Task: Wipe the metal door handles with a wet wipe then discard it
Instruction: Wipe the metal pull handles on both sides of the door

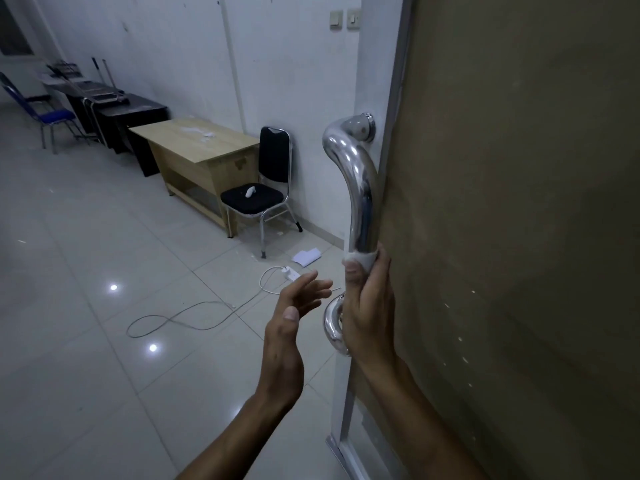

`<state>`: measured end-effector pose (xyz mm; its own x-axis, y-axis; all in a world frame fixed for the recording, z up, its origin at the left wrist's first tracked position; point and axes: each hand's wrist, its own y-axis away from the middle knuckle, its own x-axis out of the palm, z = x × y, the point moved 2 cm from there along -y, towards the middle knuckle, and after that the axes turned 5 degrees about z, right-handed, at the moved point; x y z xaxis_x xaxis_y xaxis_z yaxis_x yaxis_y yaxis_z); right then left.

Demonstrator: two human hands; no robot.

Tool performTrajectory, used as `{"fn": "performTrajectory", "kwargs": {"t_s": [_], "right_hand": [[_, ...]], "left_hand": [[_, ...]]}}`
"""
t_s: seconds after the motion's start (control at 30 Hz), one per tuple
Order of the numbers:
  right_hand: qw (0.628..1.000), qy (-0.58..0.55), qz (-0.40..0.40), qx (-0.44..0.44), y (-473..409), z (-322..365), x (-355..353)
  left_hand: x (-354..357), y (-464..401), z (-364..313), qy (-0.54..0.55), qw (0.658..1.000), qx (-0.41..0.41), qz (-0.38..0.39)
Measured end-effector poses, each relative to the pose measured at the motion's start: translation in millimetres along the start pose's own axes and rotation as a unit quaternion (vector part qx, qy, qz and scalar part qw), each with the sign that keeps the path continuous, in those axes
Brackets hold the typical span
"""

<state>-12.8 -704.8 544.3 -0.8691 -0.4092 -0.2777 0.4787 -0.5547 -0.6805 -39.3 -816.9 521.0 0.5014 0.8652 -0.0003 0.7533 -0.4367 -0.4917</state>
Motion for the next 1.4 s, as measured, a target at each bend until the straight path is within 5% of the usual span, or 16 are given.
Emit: {"fn": "performTrajectory", "kwargs": {"t_s": [0.1,0.33,0.6,0.77,0.97,1.07,1.23,1.4], "right_hand": [[0.985,-0.119,0.104,0.075,3,-19,4],[0.919,-0.234,0.2,0.245,35,-71,3],[0.913,-0.26,0.249,0.19,-10,-34,-8],[0.924,-0.279,0.196,0.172,-17,-24,-8],[0.972,-0.147,0.129,0.132,23,-32,-4],[0.964,-0.17,0.132,0.158,28,-33,-2],[0.973,-0.184,0.078,0.116,9,-14,-11],[0.982,-0.161,0.051,0.085,3,-5,-18]], "left_hand": [[-3,0,6,0.002,1.0,-0.026,0.0],[5,8,21,0.008,0.99,-0.119,0.077],[2,4,18,0.02,0.99,-0.13,0.045],[0,-1,17,0.022,0.991,-0.128,0.025],[1,-9,15,0.024,0.995,-0.097,0.012],[2,-9,12,0.014,0.997,-0.081,-0.003],[11,-4,-4,-0.053,0.995,0.038,-0.078],[33,5,-13,-0.115,0.987,0.108,-0.029]]}}
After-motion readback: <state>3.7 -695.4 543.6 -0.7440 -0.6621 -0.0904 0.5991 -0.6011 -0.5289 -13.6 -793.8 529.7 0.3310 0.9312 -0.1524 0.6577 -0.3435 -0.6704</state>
